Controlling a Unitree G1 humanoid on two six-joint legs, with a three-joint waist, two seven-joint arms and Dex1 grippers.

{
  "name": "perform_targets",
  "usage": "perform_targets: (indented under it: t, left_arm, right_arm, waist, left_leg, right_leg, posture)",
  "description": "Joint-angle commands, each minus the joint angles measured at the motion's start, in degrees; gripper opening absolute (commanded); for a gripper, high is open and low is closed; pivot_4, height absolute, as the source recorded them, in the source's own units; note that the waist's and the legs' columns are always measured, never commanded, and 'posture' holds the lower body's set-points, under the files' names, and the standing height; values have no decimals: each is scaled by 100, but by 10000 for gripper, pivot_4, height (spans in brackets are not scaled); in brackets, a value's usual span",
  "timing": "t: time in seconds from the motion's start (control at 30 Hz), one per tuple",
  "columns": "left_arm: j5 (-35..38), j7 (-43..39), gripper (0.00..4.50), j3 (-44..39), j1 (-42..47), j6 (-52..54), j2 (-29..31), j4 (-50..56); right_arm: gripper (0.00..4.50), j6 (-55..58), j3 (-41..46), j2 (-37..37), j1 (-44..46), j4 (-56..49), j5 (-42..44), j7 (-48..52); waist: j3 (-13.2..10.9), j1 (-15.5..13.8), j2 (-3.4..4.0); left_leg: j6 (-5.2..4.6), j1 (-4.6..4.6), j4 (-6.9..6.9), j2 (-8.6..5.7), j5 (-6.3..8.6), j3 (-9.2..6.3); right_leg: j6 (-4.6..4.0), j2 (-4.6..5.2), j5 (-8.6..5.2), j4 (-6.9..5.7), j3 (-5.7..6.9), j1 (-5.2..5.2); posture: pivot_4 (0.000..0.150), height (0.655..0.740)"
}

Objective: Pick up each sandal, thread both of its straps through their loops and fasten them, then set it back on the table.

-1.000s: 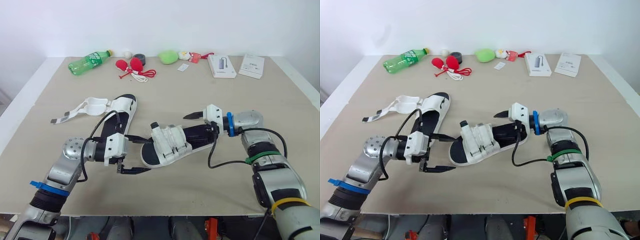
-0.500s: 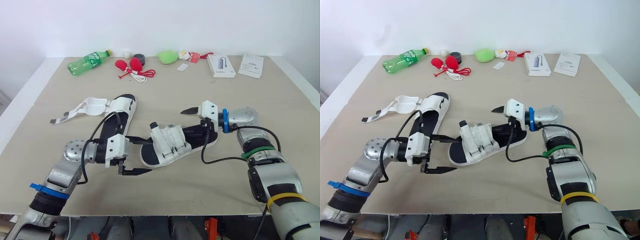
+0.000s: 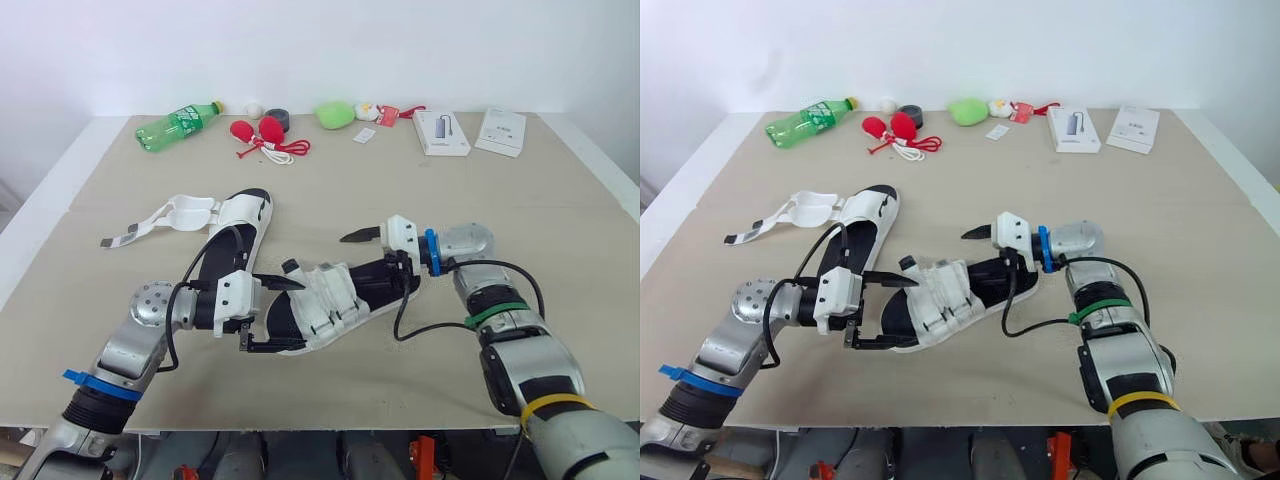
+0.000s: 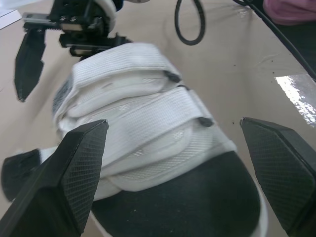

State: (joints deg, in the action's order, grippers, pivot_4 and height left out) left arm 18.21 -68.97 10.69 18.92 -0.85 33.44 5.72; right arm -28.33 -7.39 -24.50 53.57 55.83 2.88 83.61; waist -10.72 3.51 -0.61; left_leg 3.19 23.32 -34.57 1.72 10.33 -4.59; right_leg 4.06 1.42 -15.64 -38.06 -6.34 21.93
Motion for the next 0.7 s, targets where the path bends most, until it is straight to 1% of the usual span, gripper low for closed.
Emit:
perform_targets:
  t: [0.03,0.23,0.3,0.33,0.57,0.6,0.7]
  left_arm:
    - [-27,50,43927,-14,-40,-43,15,225]
    - [-47,67,43927,1,-21,-61,-15,200]
    - [-18,67,45000,-14,-14,-52,-33,198]
    - [-6,60,45000,-18,-13,-52,-37,196]
    - [14,32,45000,-39,17,-56,-24,163]
    - [13,29,45000,-43,24,-59,-22,156]
    - [6,19,45000,-46,35,-72,-20,137]
  right_arm:
    - [45000,-24,-121,-72,-171,-333,63,371]
    - [45000,270,-177,-145,-402,-817,274,640]
    - [39787,367,-181,-167,-463,-931,319,644]
    - [36392,418,-176,-180,-501,-989,353,650]
    - [3631,665,-187,-333,-718,-1247,456,690]
    - [455,694,-194,-350,-743,-1280,471,689]
    - [455,763,-192,-386,-805,-1386,517,668]
  waist:
    - [0,0,0]
    - [0,-1,0]
    - [0,-1,0]
    - [0,-1,0]
    - [0,-1,-1]
    - [0,-1,-1]
    - [0,-1,0]
  left_leg:
    - [1,0,0,0,-1,0]
    - [3,-1,-2,0,-2,-1]
    - [3,-1,-2,0,-2,-1]
    - [3,-1,-2,0,-2,-1]
    - [15,-1,-10,0,-10,-2]
    - [15,-2,-12,0,-10,-2]
    - [15,-1,-13,0,-10,-2]
  right_leg:
    - [0,0,0,-1,0,0]
    - [1,-1,0,-3,0,-1]
    - [1,0,0,-3,0,-1]
    - [0,-1,0,-3,0,-1]
    - [5,-1,3,-8,0,-2]
    - [5,-1,3,-8,0,-3]
    - [5,-2,3,-8,0,-3]
  posture:
    - [1500,7400]
    - [1500,7400]
    - [1500,7400]
    - [1500,7400]
    - [1500,7400]
    - [1500,7400]
    - [1500,7400]
